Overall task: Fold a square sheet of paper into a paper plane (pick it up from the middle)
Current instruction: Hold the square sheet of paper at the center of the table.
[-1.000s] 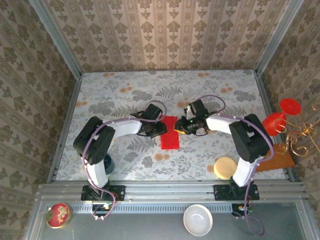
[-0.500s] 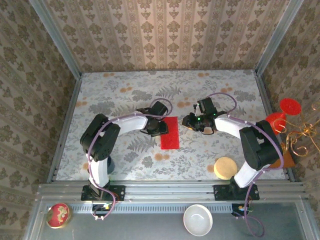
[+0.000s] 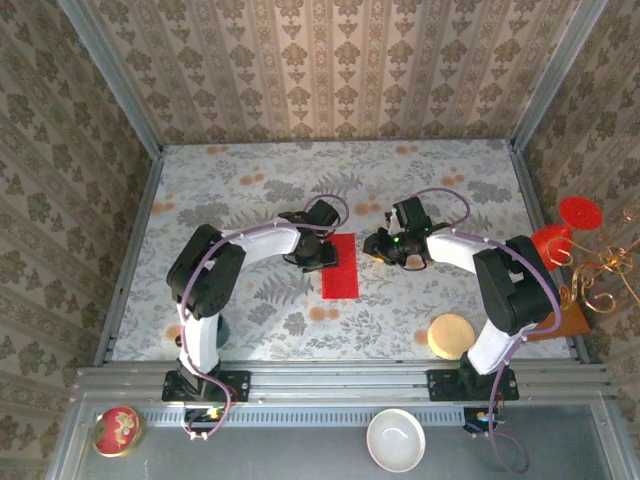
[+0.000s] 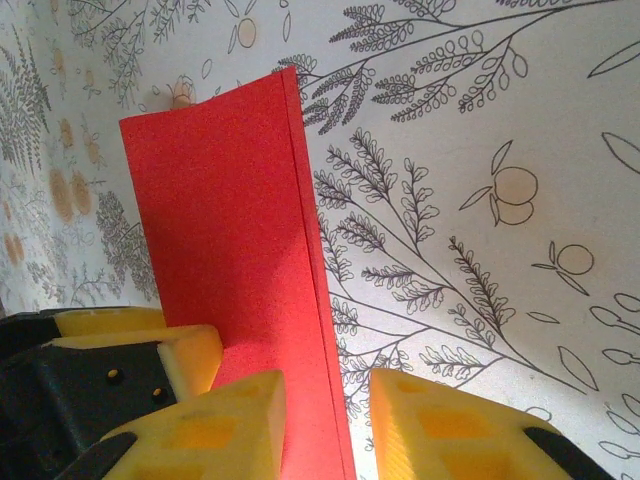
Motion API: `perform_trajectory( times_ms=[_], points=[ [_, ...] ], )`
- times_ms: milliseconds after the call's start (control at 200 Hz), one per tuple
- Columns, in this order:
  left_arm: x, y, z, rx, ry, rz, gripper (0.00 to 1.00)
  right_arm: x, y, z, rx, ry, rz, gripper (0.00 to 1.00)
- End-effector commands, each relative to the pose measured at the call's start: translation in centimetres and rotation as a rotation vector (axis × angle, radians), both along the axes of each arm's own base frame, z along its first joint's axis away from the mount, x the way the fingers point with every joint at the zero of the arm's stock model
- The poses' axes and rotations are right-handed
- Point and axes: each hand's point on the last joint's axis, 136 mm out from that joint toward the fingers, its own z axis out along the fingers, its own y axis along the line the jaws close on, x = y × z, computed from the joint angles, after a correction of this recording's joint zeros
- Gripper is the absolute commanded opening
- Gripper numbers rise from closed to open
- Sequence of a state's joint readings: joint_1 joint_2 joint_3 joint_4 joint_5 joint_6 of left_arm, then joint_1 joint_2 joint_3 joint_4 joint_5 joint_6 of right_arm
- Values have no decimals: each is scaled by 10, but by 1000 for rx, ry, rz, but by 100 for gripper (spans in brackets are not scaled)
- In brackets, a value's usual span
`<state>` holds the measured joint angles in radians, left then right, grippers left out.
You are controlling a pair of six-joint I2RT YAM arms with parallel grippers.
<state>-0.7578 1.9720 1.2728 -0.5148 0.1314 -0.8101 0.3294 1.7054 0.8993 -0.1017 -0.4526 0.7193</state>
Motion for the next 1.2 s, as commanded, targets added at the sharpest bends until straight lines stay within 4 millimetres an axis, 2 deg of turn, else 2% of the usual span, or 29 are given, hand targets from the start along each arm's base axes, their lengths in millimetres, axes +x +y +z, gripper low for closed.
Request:
perform_trajectory(
  times_ms=[0, 650, 1195],
  points=[
    [-63, 16, -83, 124, 233, -85, 45, -3, 2, -6, 27, 24, -1, 30],
    [-68, 15, -94, 149, 280, -87, 47, -7, 17, -8, 94, 30, 45, 27],
    [-71, 17, -99, 158, 302, -78, 49, -14, 45, -15, 129, 58, 132, 21]
  ],
)
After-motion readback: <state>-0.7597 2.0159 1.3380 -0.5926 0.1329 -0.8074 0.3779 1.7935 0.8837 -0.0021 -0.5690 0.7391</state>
